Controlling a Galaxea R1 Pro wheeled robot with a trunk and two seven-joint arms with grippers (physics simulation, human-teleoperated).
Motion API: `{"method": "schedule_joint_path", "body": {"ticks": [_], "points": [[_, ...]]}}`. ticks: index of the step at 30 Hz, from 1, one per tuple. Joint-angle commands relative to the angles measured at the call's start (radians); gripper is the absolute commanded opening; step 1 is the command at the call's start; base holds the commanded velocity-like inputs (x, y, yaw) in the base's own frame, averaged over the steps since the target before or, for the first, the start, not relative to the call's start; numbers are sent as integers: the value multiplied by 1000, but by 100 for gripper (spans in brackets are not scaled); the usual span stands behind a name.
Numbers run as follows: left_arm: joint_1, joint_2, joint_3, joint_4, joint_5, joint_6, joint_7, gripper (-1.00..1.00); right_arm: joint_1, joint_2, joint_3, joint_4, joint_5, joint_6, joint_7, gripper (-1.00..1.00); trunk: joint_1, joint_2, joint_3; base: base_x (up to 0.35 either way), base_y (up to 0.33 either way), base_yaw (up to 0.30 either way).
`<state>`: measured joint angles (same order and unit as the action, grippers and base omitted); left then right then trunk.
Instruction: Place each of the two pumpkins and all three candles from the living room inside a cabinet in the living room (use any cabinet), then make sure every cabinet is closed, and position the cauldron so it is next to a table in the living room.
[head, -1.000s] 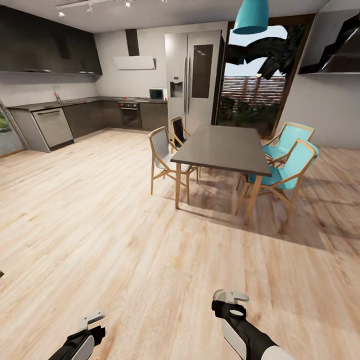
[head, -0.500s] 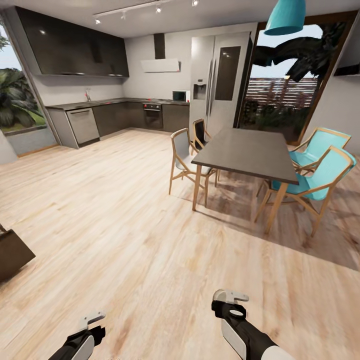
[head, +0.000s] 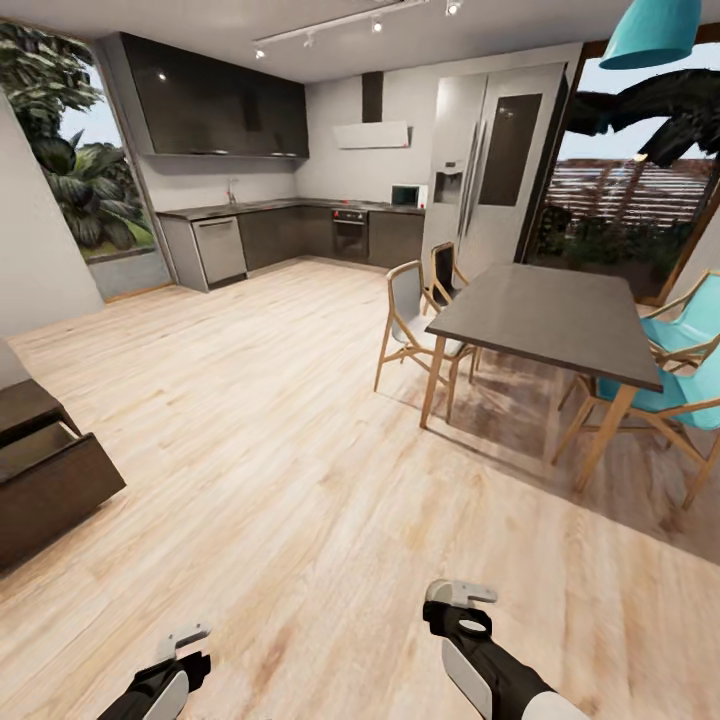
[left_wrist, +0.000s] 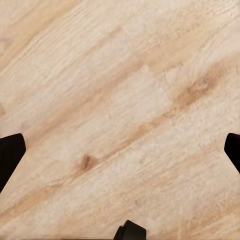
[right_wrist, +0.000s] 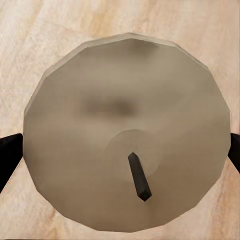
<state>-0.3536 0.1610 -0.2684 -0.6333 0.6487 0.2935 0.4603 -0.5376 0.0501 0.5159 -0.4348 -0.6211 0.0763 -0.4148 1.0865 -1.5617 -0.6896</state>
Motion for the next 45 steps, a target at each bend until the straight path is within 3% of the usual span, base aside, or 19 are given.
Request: {"method": "schedule_joint_path", "body": {"ticks": [1,12,20,45], "points": [[-1,2,-8,-2,8,3,9,100,-1,-1,9,-2,-5,5,-12,-100,-4,7,3,0,0,277],[-1,2,-8,-2,8,3,9,100,-1,-1,11,-2,-5,6,-11,-100,-46,84,40,0,0,280],[-1,2,-8,-2,8,3,9,100,-1,-1,54,-2,-6,5,-12,-100,-77,140,65,0,0,283],[-1,1,-8,0,8,3,9,100,-1,-1,58,-2,-5,5,-12,-100,-173,315,143,0,0,284]]}}
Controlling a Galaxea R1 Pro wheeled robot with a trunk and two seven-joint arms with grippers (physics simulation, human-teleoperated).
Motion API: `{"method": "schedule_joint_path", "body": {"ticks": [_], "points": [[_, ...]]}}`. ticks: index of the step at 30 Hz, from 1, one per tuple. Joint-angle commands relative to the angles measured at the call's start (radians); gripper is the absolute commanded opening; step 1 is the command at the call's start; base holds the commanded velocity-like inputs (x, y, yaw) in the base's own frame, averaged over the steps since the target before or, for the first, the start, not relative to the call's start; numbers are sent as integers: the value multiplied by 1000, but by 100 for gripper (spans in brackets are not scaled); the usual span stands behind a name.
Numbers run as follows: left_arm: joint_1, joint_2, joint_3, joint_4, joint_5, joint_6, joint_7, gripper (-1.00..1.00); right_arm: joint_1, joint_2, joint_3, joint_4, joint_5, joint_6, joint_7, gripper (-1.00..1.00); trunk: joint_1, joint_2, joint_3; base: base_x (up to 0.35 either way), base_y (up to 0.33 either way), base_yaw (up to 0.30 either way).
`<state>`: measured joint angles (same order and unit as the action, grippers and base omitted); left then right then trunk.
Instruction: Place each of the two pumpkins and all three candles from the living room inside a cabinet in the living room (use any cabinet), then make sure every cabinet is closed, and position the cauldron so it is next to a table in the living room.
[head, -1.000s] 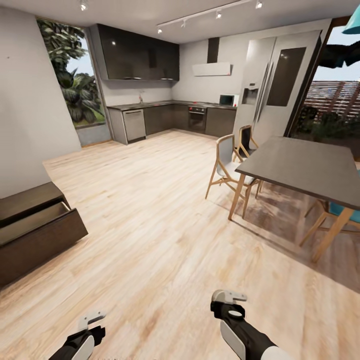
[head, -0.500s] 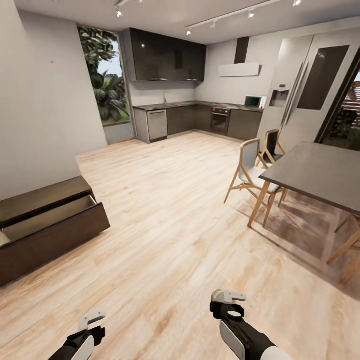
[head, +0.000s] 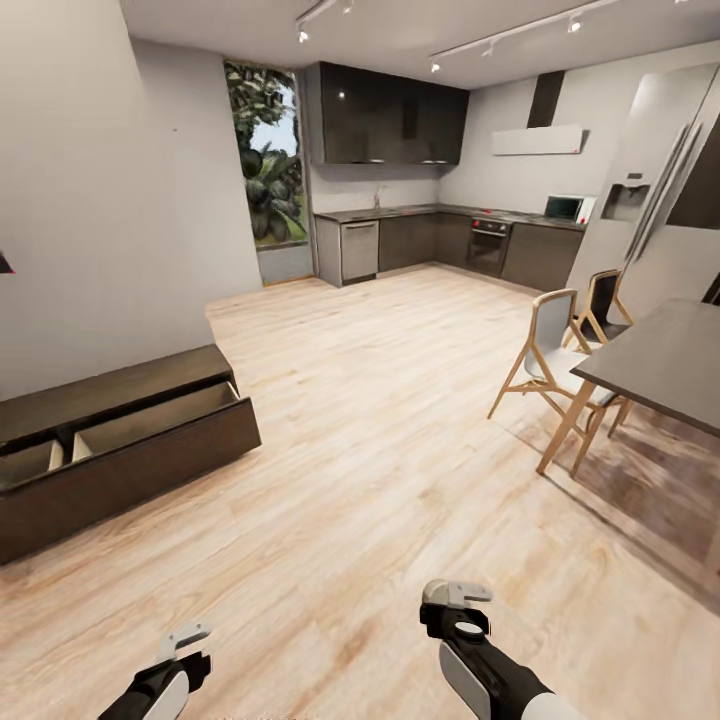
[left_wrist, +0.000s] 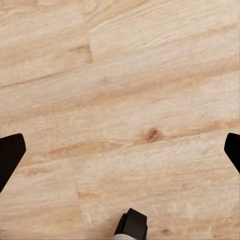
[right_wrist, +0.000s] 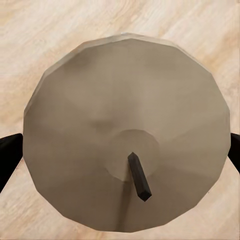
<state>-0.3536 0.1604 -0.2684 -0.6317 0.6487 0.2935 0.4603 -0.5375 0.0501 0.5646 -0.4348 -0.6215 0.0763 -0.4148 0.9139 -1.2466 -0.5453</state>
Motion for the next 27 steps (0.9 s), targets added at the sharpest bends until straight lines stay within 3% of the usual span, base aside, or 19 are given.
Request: {"method": "schedule_joint_path", "body": {"ticks": [1,27], "points": [[-1,2,-8,-2,8,3,9,100,-1,-1,9,-2,-4,5,-12,-100,-4,7,2,0,0,284],[-1,2,-8,-2,8,3,9,100,-1,0,9,-2,-4,5,-12,-100,-104,189,84,0,0,284]]}}
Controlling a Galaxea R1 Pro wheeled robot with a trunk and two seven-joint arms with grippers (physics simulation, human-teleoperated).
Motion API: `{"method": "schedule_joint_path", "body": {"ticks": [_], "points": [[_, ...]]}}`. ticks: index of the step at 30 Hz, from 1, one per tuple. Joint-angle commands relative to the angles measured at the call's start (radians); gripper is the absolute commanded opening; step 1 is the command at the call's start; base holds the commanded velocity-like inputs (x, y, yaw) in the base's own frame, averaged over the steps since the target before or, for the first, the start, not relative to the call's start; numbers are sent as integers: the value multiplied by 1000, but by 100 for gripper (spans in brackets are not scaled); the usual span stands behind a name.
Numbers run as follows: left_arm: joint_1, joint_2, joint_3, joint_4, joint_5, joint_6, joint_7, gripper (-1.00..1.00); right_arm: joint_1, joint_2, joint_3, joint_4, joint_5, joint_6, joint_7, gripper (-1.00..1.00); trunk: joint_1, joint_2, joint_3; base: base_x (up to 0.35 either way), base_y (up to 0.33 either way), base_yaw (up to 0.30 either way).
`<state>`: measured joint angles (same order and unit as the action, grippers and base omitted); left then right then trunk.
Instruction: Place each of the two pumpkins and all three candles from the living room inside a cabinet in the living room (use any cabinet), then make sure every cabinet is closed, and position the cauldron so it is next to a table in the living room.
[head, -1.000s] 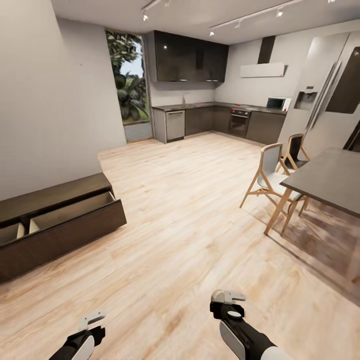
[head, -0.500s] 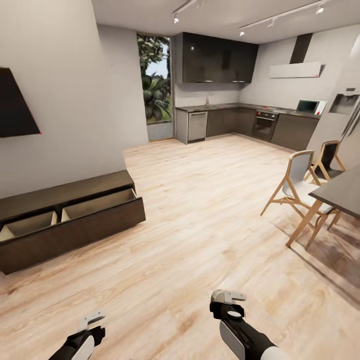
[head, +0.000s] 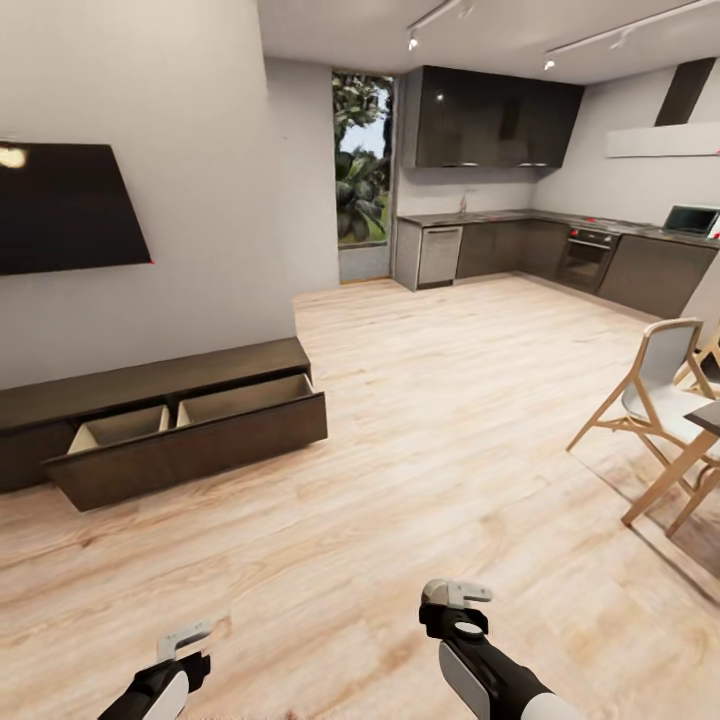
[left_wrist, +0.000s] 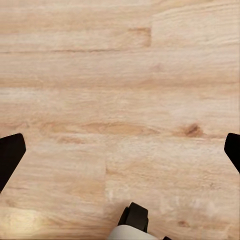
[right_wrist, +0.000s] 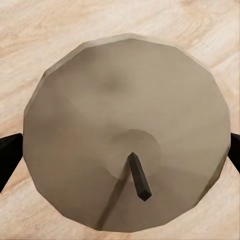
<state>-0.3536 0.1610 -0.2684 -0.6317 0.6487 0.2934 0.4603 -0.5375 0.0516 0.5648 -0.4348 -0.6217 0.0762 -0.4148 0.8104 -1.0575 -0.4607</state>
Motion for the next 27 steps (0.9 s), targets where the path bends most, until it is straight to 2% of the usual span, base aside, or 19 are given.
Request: {"method": "schedule_joint_path", "body": {"ticks": [1,27], "points": [[-1,2,-8,-2,8,3,9,100,-1,-1,9,-2,-4,5,-12,-100,-4,6,2,0,0,285],[-1,0,-8,-2,8,3,9,100,-1,-1,9,-2,-4,5,-12,-100,-104,188,84,0,0,285]]}}
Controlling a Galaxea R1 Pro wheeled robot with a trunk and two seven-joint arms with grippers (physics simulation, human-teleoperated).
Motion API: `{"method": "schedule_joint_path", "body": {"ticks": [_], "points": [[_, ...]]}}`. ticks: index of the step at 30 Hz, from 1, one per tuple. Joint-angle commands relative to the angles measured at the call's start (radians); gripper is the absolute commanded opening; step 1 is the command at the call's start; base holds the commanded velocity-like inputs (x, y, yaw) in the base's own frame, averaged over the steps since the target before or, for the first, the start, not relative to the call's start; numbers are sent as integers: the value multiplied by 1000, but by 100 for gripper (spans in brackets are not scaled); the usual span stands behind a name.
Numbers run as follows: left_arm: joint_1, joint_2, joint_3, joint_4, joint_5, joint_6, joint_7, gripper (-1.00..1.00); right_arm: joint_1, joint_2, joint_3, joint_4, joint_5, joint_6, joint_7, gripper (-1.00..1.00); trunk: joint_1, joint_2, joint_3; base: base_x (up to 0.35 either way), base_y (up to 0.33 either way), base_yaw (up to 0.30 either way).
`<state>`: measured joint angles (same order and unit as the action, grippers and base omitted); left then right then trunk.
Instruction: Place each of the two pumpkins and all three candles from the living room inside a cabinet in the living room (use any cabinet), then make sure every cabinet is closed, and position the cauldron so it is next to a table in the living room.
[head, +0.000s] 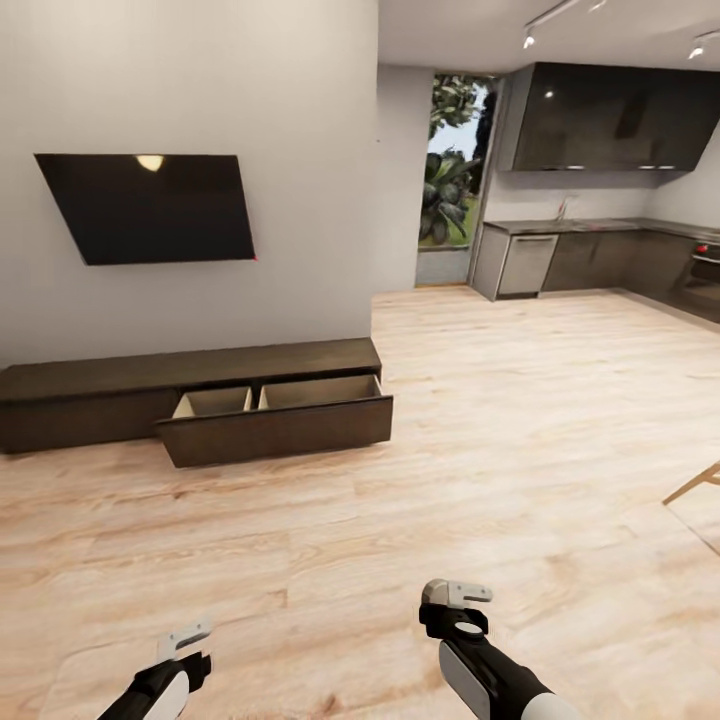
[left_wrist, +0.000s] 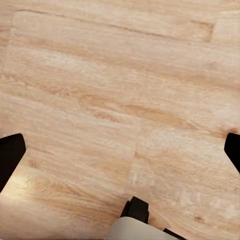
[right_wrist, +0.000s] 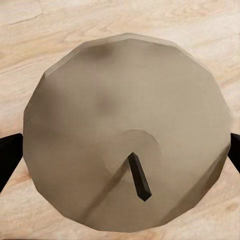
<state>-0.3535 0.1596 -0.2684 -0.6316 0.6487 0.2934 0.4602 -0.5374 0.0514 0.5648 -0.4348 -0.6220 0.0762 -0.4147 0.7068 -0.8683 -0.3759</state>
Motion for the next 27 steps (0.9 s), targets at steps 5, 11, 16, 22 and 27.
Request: {"method": "schedule_joint_path", "body": {"ticks": [5,11,16,22,27], "points": [[-1,2,-8,-2,8,3,9,100,-1,-1,9,-2,-4,5,-12,-100,-19,34,15,0,0,285],[-1,2,-8,-2,8,3,9,100,-1,-2,9,-2,-4,4,-12,-100,-31,55,24,0,0,202],[-1,3,-8,-2,9,3,8,100,-1,-2,9,-2,-4,4,-12,-100,-31,55,24,0,0,23],[-1,3,-10,-6,8,3,8,100,-1,-2,8,-2,-5,2,-12,-100,-31,55,24,23,0,1],[-1,3,-12,-3,8,3,9,100,9,-2,9,-2,-5,3,-11,-100,-31,55,24,255,3,0]]}}
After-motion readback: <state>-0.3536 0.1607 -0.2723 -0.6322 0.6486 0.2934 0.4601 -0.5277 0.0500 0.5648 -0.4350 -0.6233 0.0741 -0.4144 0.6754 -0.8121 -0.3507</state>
